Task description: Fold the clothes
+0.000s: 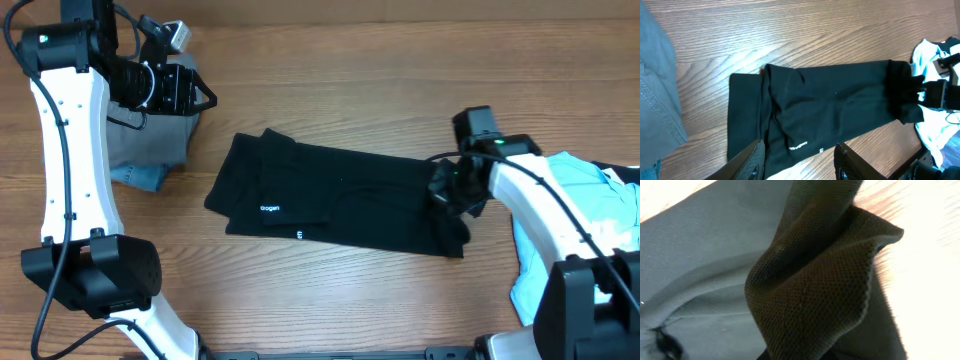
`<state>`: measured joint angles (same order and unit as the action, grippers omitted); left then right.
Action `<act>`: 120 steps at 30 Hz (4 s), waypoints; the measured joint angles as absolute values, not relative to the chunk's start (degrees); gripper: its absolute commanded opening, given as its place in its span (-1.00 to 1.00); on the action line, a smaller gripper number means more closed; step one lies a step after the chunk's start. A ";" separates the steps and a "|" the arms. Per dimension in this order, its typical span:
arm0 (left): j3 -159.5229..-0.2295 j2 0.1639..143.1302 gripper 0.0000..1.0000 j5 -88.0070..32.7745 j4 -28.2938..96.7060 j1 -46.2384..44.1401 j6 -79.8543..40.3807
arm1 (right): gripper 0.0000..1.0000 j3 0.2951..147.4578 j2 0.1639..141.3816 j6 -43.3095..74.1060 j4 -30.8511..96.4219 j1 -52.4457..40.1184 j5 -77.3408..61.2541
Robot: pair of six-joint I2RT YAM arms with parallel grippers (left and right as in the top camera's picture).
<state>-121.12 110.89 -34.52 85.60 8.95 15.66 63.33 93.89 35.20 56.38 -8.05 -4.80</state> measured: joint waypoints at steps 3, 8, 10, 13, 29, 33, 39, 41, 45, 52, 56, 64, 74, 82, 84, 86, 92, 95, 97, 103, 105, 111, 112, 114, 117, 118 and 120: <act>-121.12 110.89 -0.03 -34.52 85.65 8.32 15.66 | -0.90 63.33 95.33 39.35 53.06 -10.68 -4.12; -121.12 110.89 -0.02 -34.52 85.65 7.09 15.66 | -0.03 63.33 96.09 43.90 51.27 -13.23 -4.01; -121.12 110.89 -0.02 -34.52 85.65 6.70 15.66 | -0.02 63.33 96.68 45.15 50.89 -14.55 -4.10; -121.12 110.89 -0.01 -34.52 85.67 6.35 15.66 | -0.03 63.33 96.99 44.75 51.03 -15.44 -4.62; -121.12 110.89 0.04 -34.48 85.58 6.35 15.66 | -0.92 60.90 89.67 38.09 52.36 -7.29 -6.04; -121.12 110.89 0.04 -34.30 85.58 6.35 15.66 | -0.92 52.40 91.44 43.48 35.81 -7.27 -10.00; -121.12 110.89 0.04 -34.28 85.76 6.35 15.66 | -0.92 47.11 95.13 49.91 10.74 -10.41 -17.52; -121.12 110.89 0.04 -34.28 85.82 6.35 15.66 | -0.91 46.92 95.15 48.45 2.07 -11.00 -22.50; -121.12 110.89 0.08 -34.26 86.21 6.35 15.66 | -0.69 50.15 93.41 42.52 11.07 -9.76 -29.21; -121.12 110.89 0.35 -34.30 89.08 6.00 16.84 | -0.31 56.71 89.21 25.32 40.75 1.23 -26.52; -121.12 110.28 0.84 -35.16 95.88 4.58 22.52 | -0.06 56.71 89.21 18.06 46.37 8.29 -26.00; -121.12 99.72 1.00 -20.29 96.66 4.10 10.11 | 0.15 54.15 94.59 11.70 43.86 11.55 -25.93; -121.12 89.54 1.00 0.95 96.77 4.10 -3.09 | -0.70 53.91 103.20 6.13 40.69 11.14 -32.84; -121.12 90.19 1.00 3.77 96.03 4.10 -4.36 | -0.92 54.00 103.46 4.95 40.60 11.40 -34.28; -121.12 90.35 1.00 3.79 95.98 4.10 -4.36 | -0.92 55.09 103.46 6.26 44.03 12.86 -33.36; -121.12 90.39 1.00 3.86 95.98 4.10 -4.36 | -0.92 57.10 103.28 7.77 47.70 14.63 -31.03; -121.12 90.39 1.00 3.95 95.98 4.10 -4.36 | -0.92 65.56 97.27 12.23 56.12 15.97 -18.96; -121.12 90.39 1.00 3.95 95.98 4.10 -4.36 | -0.92 66.78 95.09 14.00 57.12 13.91 -16.43; -121.12 90.39 1.00 3.97 95.98 4.10 -4.36 | -0.92 66.81 94.78 15.53 57.43 11.53 -15.18; -121.12 90.39 1.00 4.10 95.98 4.10 -4.36 | -0.92 66.81 94.78 22.92 54.24 -2.00 -9.04; -121.12 90.39 1.00 4.16 95.98 4.10 -4.36 | -0.92 66.81 94.76 26.11 52.86 -7.68 -7.18; -121.12 90.39 1.00 4.16 95.98 4.10 -4.36 | -0.92 66.81 94.94 34.61 50.33 -17.12 -2.37; -121.12 90.39 1.00 4.16 95.98 4.10 -4.36 | -0.92 66.81 95.31 36.10 49.43 -19.00 -1.72; -121.12 90.39 1.00 4.16 95.98 4.10 -4.36 | -0.88 66.81 96.14 37.58 48.05 -21.04 -1.17; -121.12 90.39 1.00 4.16 95.98 4.10 -4.36 | -0.36 66.81 98.17 39.81 46.37 -23.38 -0.97; -121.12 90.39 1.00 4.16 95.98 4.10 -4.36 | -0.27 66.81 98.87 40.49 45.80 -24.01 -0.99; -121.12 90.39 1.00 4.16 95.98 4.10 -4.36 | -0.24 66.81 99.22 41.08 45.65 -24.82 -1.19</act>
